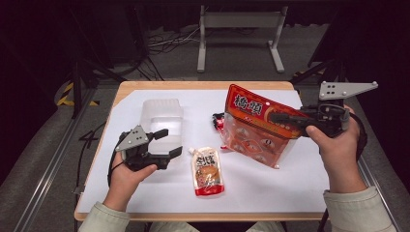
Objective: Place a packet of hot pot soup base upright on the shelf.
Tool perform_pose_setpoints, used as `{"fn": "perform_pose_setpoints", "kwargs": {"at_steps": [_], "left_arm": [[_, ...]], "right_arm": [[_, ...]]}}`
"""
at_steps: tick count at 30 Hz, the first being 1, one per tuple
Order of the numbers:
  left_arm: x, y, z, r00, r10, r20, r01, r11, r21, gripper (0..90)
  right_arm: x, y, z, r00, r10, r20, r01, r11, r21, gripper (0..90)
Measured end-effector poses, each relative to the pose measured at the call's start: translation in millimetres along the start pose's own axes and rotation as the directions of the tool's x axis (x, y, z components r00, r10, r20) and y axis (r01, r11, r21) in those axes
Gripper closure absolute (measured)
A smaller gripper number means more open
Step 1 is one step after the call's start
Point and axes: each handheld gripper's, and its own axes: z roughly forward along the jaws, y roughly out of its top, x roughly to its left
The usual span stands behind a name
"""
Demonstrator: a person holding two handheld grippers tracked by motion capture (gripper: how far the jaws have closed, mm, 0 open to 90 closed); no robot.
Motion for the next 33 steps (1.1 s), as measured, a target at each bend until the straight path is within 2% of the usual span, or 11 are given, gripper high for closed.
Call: {"fn": "perform_pose_setpoints", "kwargs": {"at_steps": [5,9,12,20,23,25,27,33], "left_arm": [[3.3,4.6,9.9,0.9982,-0.012,0.058,0.014,0.9992,-0.036,13.5],[7.9,7.1,18.4,0.9952,-0.038,0.09,0.042,0.9986,-0.034,8.9],[9.0,9.9,24.7,0.9928,-0.018,0.118,0.023,0.9991,-0.037,5.4],[10.1,15.4,33.4,0.9926,0.02,0.12,-0.014,0.9986,-0.05,3.8],[13.0,15.1,34.7,0.9924,0.013,0.122,-0.005,0.9981,-0.061,3.5],[14.6,15.2,35.6,0.9912,0.02,0.131,-0.011,0.9976,-0.068,3.5],[14.7,14.9,36.7,0.9871,0.021,0.158,-0.01,0.9973,-0.073,3.9],[13.0,17.9,41.0,0.9853,0.035,0.167,-0.022,0.9966,-0.079,5.1]], "right_arm": [[1.3,6.9,8.8,0.9994,-0.015,-0.03,0.015,1.0,-0.015,90.0],[3.0,13.8,17.5,0.9981,-0.028,-0.054,0.027,0.999,-0.024,90.0],[4.7,18.9,24.1,0.997,-0.042,-0.065,0.041,0.999,-0.022,90.0],[5.5,26.9,46.0,0.9911,-0.066,-0.116,0.062,0.997,-0.036,90.0],[6.6,29.0,54.3,0.9871,-0.074,-0.142,0.067,0.997,-0.048,90.0],[7.4,30.8,59.5,0.9851,-0.079,-0.153,0.072,0.996,-0.05,90.0],[8.5,33.0,65.3,0.9829,-0.086,-0.163,0.079,0.996,-0.049,90.0],[12.1,36.5,79.9,0.9752,-0.108,-0.193,0.1,0.994,-0.05,90.0]]}}
